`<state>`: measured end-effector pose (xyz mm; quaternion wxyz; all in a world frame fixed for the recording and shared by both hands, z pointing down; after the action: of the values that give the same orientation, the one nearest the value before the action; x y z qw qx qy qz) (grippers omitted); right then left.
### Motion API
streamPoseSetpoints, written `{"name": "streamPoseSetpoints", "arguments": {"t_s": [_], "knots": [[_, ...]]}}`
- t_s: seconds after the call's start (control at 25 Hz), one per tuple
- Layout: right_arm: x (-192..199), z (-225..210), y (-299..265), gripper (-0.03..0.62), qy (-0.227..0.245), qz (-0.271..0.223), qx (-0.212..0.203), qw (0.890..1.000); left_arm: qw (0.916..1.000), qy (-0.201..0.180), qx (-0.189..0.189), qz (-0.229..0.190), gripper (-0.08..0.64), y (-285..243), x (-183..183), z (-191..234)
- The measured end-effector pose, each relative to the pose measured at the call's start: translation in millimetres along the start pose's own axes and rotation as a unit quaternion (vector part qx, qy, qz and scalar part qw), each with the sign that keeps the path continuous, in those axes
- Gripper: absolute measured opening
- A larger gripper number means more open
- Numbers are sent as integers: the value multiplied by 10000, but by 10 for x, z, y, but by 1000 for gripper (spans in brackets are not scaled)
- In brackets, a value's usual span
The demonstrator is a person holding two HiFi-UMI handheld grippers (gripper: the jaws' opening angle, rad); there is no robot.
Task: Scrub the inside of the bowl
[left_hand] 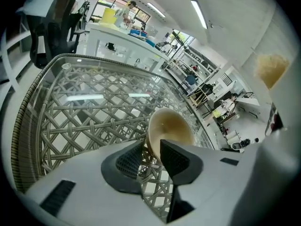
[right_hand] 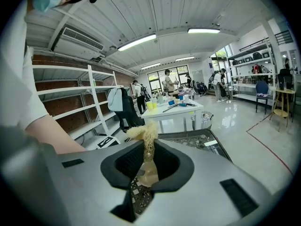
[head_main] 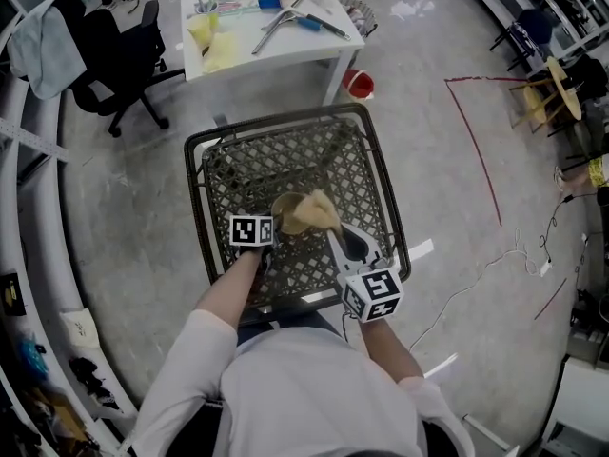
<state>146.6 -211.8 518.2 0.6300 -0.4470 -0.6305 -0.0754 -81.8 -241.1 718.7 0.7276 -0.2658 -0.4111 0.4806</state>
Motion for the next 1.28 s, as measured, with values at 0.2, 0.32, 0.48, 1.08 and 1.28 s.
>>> {"name": "streamPoseSetpoints", "arguments": {"t_s": [0.2,0.32,0.48,1.08,1.28], "knots": [[24,-5,1,69,-45,31,48,10000,9998,-107,-127,-53,52,-8,-30,-1],[22,-5,9,69,-47,27,84,9999,9998,-140,-129,-52,44,-11,-33,-14],[1,33,33,69,-35,-26,123,9999,9994,-255,-206,-83,43,43,-39,-36],[-159,522,199,69,-28,-453,300,9985,9959,-613,-45,-665,43,748,-193,-114],[-186,765,286,69,-3,-627,370,9973,9932,-844,-103,-797,43,1069,-172,-132]]}}
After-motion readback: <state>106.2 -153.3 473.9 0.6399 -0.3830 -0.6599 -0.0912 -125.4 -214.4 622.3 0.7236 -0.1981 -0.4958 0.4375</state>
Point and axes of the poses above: the fingertips, and each gripper's own axes: y backward along the fingers, z to its left, x out of its underside, the point moved 10 cm from there along y, backward along the fingers, and after that the axes turned 4 degrees about z, right-handed, at the moved point
